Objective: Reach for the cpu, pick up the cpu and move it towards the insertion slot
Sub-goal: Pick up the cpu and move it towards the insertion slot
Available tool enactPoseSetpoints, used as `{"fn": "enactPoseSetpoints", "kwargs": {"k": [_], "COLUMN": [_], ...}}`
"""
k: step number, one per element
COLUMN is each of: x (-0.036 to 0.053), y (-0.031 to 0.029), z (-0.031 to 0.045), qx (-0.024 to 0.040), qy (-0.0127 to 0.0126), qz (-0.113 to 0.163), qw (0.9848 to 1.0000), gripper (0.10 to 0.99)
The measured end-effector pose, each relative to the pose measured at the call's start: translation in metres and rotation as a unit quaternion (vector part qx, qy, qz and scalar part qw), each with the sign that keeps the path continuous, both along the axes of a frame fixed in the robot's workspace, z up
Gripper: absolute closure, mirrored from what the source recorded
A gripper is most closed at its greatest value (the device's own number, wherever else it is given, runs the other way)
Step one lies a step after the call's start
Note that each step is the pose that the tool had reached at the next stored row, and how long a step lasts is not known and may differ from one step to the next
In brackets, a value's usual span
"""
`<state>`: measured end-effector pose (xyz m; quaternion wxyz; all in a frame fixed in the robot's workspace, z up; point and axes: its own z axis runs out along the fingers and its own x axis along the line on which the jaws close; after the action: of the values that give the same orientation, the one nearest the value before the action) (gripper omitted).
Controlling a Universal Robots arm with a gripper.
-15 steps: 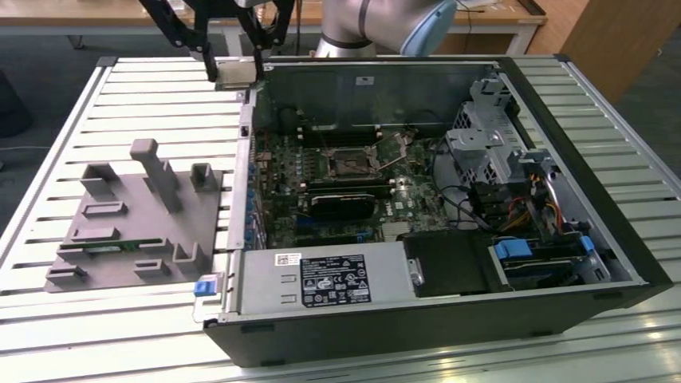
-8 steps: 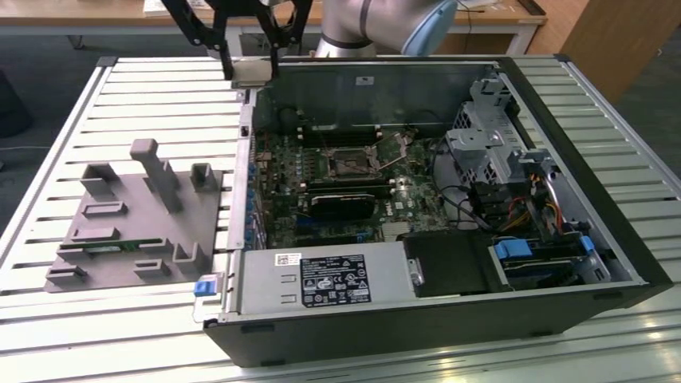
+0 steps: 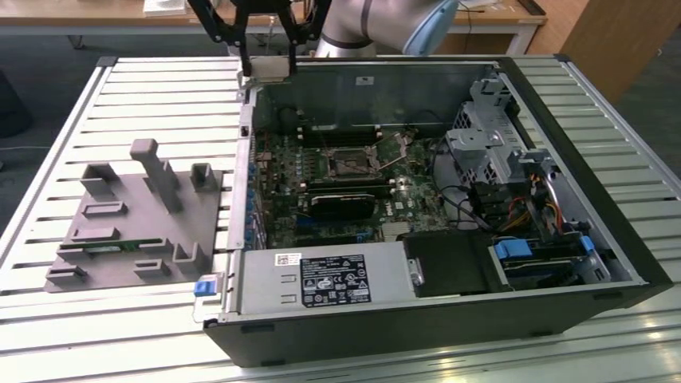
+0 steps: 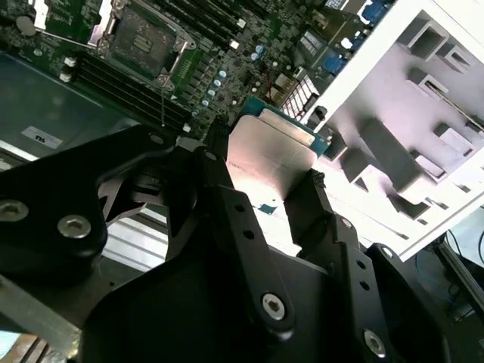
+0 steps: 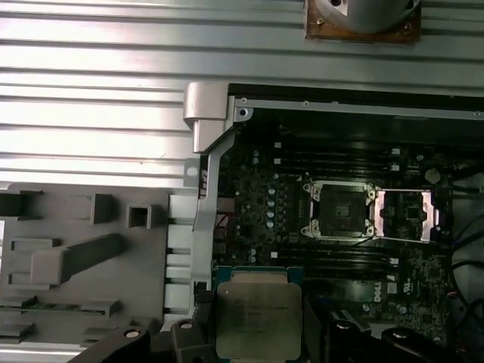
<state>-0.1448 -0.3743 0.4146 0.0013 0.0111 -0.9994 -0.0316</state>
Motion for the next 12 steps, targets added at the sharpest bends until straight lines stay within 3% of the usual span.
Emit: {"fn": "enactPoseSetpoints", "kwargs": {"k": [7,12], "x": [0.0117,0.0219], "y": [0.0086,0.0116], "z": [-0.0002,-0.0007], "qx": [0.0000,0.0001], "qy": [-0.0003,-0.0004], "qz": [0.000,-0.002], "qw": [1.0000,1.0000], "gripper": [0.541,0.541]}}
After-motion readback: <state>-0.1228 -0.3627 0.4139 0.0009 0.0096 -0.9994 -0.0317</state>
